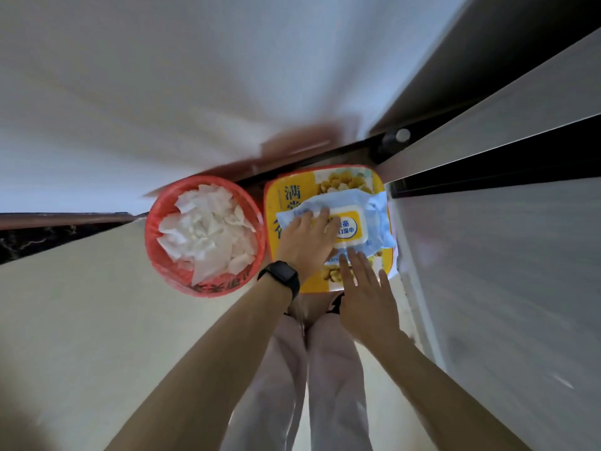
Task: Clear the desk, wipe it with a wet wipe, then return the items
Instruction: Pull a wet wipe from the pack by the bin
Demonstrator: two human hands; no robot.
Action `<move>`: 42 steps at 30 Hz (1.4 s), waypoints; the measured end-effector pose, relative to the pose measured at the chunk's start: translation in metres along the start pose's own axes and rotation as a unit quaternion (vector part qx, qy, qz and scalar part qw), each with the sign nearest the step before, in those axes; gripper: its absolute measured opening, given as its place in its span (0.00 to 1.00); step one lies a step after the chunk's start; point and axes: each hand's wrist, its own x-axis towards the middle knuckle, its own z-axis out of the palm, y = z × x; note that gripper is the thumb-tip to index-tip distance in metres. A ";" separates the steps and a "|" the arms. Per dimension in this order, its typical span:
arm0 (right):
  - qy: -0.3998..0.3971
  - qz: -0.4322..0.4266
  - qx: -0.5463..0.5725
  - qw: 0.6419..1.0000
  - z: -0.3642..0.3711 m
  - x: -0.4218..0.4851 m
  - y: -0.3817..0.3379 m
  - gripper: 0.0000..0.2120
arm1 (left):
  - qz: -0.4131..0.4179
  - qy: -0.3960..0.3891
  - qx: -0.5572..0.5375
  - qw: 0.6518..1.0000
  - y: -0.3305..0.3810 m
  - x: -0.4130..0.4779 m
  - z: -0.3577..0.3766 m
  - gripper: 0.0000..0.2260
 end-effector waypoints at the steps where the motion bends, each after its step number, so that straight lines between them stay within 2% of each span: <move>1: -0.003 0.003 0.003 1.000 0.002 0.001 -0.001 0.39 | 0.003 0.004 0.012 1.000 -0.002 0.001 0.003 0.28; 6: -0.021 0.015 0.012 1.000 0.002 0.002 -0.002 0.39 | 0.047 0.030 0.047 0.997 -0.010 0.002 0.009 0.28; 11: -0.035 0.013 0.026 0.999 -0.004 0.004 0.000 0.37 | 0.086 0.038 0.154 0.984 -0.010 0.007 0.006 0.27; 16: -0.034 0.012 0.026 0.999 -0.005 0.008 -0.001 0.37 | 0.132 0.065 0.166 0.975 -0.018 0.009 0.006 0.27; 19: -0.026 0.013 0.018 0.999 -0.002 0.006 -0.001 0.38 | 0.111 0.072 0.209 0.969 -0.010 0.009 0.010 0.24; 23: -0.016 0.015 0.014 1.000 0.000 0.006 -0.001 0.39 | 0.066 0.053 0.209 0.974 0.005 0.009 0.011 0.22; 25: -0.018 0.014 0.011 1.000 -0.001 0.006 -0.001 0.39 | 0.081 0.053 0.202 0.975 0.003 0.011 0.011 0.22; 27: -0.021 0.011 0.012 1.000 -0.001 0.005 0.001 0.38 | 0.096 0.065 0.154 0.981 -0.001 0.010 0.001 0.21; 29: -0.026 0.013 0.013 0.999 -0.002 0.004 0.000 0.38 | 0.069 0.057 -0.004 0.996 -0.013 0.013 -0.017 0.20; 30: -0.025 0.014 0.016 0.999 -0.003 0.005 0.000 0.38 | 0.025 0.045 -0.096 0.994 -0.021 0.017 -0.024 0.18; 32: -0.022 0.010 0.024 0.999 -0.003 0.007 -0.001 0.36 | -0.079 0.045 -0.271 0.958 -0.036 0.025 -0.035 0.17; 34: -0.004 0.013 0.063 0.998 -0.008 0.011 -0.002 0.31 | -0.176 0.069 -0.402 0.896 -0.043 0.031 -0.036 0.17; 35: 0.005 0.029 0.104 0.994 -0.013 0.013 -0.003 0.28 | -0.213 0.083 -0.437 0.870 -0.044 0.033 -0.036 0.17; 36: 0.015 0.057 0.153 0.987 -0.019 0.016 -0.004 0.26 | -0.235 0.101 -0.442 0.860 -0.043 0.033 -0.035 0.18; 37: 0.030 0.088 0.195 0.976 -0.024 0.020 -0.005 0.25 | -0.235 0.122 -0.411 0.872 -0.042 0.030 -0.033 0.19; 38: 0.038 0.115 0.226 0.967 -0.029 0.024 -0.005 0.24 | -0.214 0.151 -0.347 0.901 -0.040 0.027 -0.030 0.18; 40: 0.042 0.141 0.262 0.954 -0.036 0.031 -0.005 0.25 | -0.136 0.213 -0.171 0.952 -0.035 0.019 -0.019 0.18; 42: 0.038 0.151 0.293 0.943 -0.038 0.037 -0.003 0.25 | -0.074 0.240 -0.059 0.966 -0.032 0.013 -0.008 0.15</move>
